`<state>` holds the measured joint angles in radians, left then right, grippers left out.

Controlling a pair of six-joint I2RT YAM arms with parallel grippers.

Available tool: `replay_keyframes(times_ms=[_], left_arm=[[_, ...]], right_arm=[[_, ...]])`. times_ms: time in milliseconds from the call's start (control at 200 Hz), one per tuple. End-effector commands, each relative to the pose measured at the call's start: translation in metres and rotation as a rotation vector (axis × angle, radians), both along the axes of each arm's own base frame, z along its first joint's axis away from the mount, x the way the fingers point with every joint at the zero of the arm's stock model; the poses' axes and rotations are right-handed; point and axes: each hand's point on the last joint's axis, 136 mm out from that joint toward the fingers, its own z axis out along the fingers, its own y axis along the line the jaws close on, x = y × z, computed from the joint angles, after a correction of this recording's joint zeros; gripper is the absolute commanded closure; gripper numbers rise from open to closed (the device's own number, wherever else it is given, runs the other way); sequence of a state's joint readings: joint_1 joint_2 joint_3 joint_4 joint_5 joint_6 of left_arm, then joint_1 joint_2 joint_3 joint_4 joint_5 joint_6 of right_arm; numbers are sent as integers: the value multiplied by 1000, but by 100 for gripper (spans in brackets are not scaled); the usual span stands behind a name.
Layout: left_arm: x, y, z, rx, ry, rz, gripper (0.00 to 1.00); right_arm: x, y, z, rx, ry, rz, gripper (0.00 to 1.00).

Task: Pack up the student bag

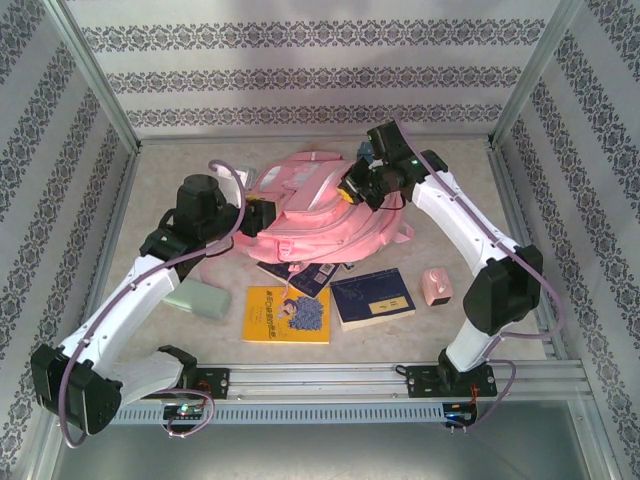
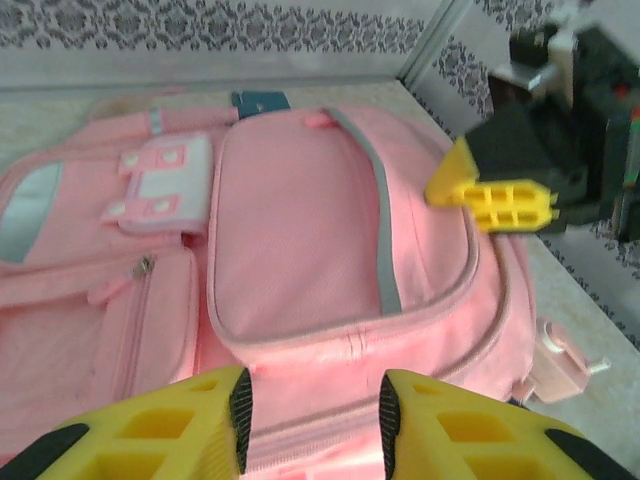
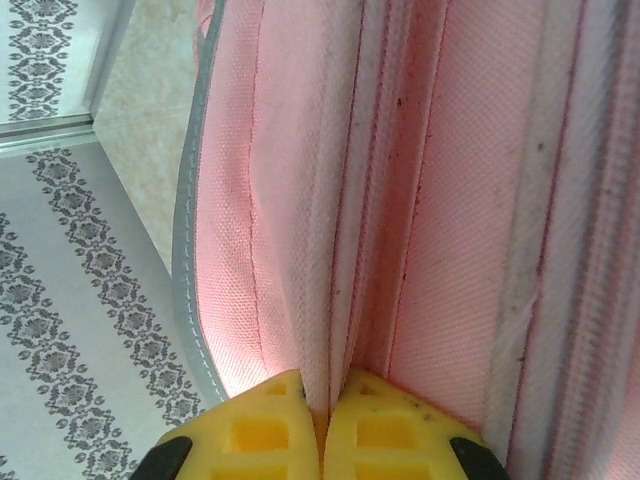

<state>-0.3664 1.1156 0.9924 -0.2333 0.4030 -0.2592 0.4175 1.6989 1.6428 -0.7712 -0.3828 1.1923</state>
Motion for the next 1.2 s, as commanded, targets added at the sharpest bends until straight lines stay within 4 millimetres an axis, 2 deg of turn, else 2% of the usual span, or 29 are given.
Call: replay_keyframes(times_ms=[0, 95, 180, 265, 380, 430, 585, 829, 854, 884, 904, 919, 1069, 1194], left_arm=[[-8, -10, 0, -68, -21, -49, 61], [-24, -22, -23, -186, 20, -117, 68], [-27, -19, -41, -254, -16, -48, 65], [-31, -18, -52, -177, -122, -10, 59], [-52, -41, -54, -60, -301, -164, 56], [-59, -46, -61, -16, -333, -203, 55], [-72, -45, -82, 51, -452, -178, 55], [-73, -31, -124, 126, -432, -122, 46], [-72, -30, -127, 129, -432, -112, 39], [-71, -28, -129, 133, -434, -104, 37], [-70, -28, -131, 136, -430, -101, 27], [-69, -28, -132, 137, -430, -100, 25], [-66, -37, -138, 148, -423, -132, 28], [-59, -36, -144, 151, -414, -104, 32]], right_arm=[[13, 18, 42, 88, -79, -8, 100], [18, 24, 49, 96, -82, -14, 100], [21, 30, 55, 102, -91, -9, 100], [22, 33, 58, 102, -98, 1, 100], [21, 34, 56, 107, -100, 14, 100], [21, 35, 57, 111, -106, 19, 100], [24, 40, 60, 135, -136, 47, 100], [24, 43, 57, 143, -131, 65, 100], [23, 43, 56, 142, -129, 66, 100], [23, 43, 55, 142, -127, 65, 100], [22, 43, 54, 142, -124, 66, 100], [22, 43, 54, 142, -124, 66, 100], [17, 44, 51, 143, -119, 73, 100], [14, 43, 49, 138, -117, 71, 100]])
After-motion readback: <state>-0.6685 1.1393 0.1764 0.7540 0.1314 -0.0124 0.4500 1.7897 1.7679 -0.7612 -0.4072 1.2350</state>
